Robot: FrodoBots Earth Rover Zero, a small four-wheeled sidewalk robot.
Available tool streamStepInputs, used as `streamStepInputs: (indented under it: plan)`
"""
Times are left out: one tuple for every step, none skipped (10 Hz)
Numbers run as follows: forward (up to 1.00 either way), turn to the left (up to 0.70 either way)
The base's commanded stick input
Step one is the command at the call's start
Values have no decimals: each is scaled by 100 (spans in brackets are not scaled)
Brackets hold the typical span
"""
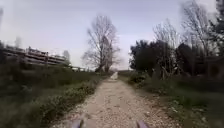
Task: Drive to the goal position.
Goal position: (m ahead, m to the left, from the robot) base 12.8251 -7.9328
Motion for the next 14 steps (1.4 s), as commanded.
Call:
streamStepInputs:
  plan:
    - [70,0]
    - [70,0]
    - [70,0]
    - [70,0]
    - [70,-35]
    - [70,-28]
    - [70,-11]
    - [70,0]
    - [70,0]
    - [70,0]
    - [70,0]
    - [70,0]
    - [70,0]
    - [70,0]
